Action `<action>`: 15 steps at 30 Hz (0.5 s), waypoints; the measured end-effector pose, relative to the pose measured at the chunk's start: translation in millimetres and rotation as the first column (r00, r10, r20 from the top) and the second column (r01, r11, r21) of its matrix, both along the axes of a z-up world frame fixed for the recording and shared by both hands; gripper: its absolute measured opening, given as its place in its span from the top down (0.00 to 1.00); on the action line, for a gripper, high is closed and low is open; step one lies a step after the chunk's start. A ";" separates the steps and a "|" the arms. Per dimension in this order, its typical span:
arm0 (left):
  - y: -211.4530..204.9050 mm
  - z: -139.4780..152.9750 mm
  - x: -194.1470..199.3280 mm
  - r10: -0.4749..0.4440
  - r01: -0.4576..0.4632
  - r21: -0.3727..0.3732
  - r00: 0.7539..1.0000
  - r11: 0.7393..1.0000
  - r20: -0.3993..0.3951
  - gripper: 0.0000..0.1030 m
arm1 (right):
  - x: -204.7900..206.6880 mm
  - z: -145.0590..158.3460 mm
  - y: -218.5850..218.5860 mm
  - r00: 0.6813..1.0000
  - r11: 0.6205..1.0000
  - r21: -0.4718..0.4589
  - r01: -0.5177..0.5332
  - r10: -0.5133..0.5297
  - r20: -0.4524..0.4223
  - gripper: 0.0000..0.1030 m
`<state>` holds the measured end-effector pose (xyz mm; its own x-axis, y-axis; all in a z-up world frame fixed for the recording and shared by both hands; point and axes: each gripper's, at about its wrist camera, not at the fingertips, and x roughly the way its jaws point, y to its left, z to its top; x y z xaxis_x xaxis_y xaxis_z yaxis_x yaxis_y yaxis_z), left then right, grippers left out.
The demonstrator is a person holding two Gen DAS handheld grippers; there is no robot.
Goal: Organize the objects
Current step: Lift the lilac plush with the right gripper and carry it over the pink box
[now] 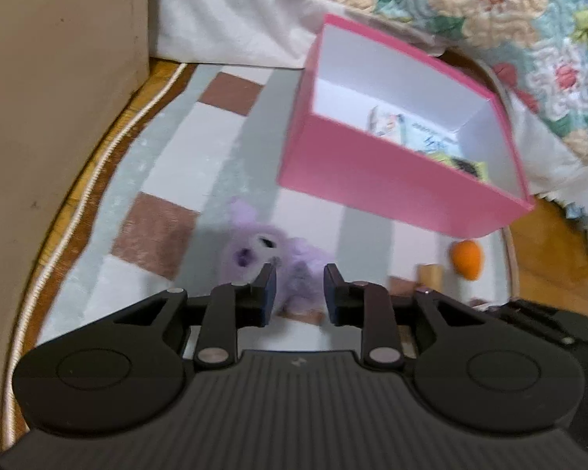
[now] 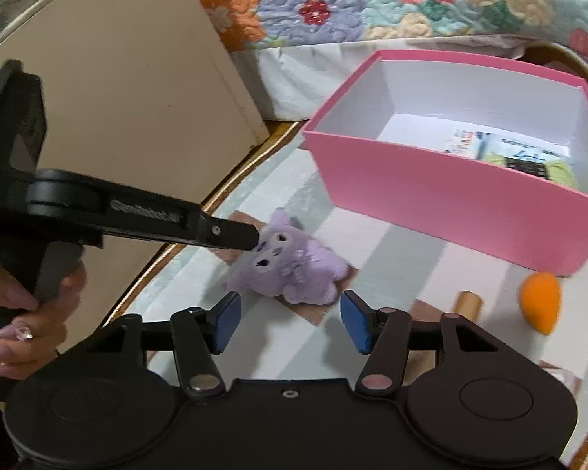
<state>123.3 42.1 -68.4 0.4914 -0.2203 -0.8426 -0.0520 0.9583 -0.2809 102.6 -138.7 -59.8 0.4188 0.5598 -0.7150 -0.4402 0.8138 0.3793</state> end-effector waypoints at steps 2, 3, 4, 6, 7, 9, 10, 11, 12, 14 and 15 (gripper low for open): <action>3.2 -7.6 4.5 -0.009 0.009 0.026 1.000 1.000 0.007 0.67 | 3.5 -3.8 6.2 1.000 1.000 0.018 -0.008 0.008 -0.003 0.24; 5.9 -12.9 8.0 -0.008 0.008 0.027 1.000 1.000 0.001 0.63 | 6.4 -7.6 8.9 1.000 1.000 0.028 -0.009 0.009 -0.003 0.19; 7.3 -17.2 11.6 -0.009 0.009 0.032 1.000 0.999 0.001 0.62 | 9.2 -11.1 10.2 1.000 0.999 0.034 -0.008 0.008 -0.005 0.17; 9.8 -27.1 19.6 -0.018 0.018 0.043 1.000 0.999 0.012 0.60 | 17.8 -24.9 14.2 1.000 1.000 0.028 0.003 -0.002 -0.019 0.15; 11.1 -32.8 23.6 -0.018 0.018 0.047 1.000 0.999 0.011 0.60 | 23.1 -34.4 16.0 0.999 1.000 0.022 0.018 -0.017 -0.032 0.15; 16.2 -43.9 29.4 -0.017 0.016 0.048 1.000 0.999 0.004 0.60 | 32.0 -52.3 17.6 0.997 0.999 0.014 0.051 -0.050 -0.066 0.15; 18.8 -49.5 31.3 -0.021 0.021 0.034 1.000 0.999 0.006 0.60 | 34.6 -59.5 17.9 0.994 0.998 0.020 0.066 -0.064 -0.083 0.15; 20.9 -53.4 31.7 -0.022 0.022 0.018 1.000 1.000 0.003 0.60 | 37.4 -65.2 17.8 0.993 0.996 0.027 0.080 -0.077 -0.095 0.15; 22.9 -56.5 31.4 -0.024 0.024 -0.001 1.000 1.000 0.005 0.59 | 39.0 -69.8 18.1 0.990 0.995 0.032 0.092 -0.088 -0.106 0.15; 26.0 -61.1 29.1 -0.023 0.024 -0.035 1.000 0.999 0.021 0.57 | 41.1 -77.3 20.4 0.988 0.993 0.051 0.104 -0.097 -0.124 0.15; 25.6 -62.7 27.8 -0.024 0.025 -0.037 0.999 0.999 0.025 0.56 | 41.6 -79.9 22.6 0.987 0.993 0.055 0.105 -0.097 -0.130 0.15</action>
<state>151.1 67.7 -131.1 0.5058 -0.2636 -0.8214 -0.0212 0.9481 -0.3174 144.2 -116.1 -139.7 0.3836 0.5636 -0.7316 -0.3018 0.8252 0.4775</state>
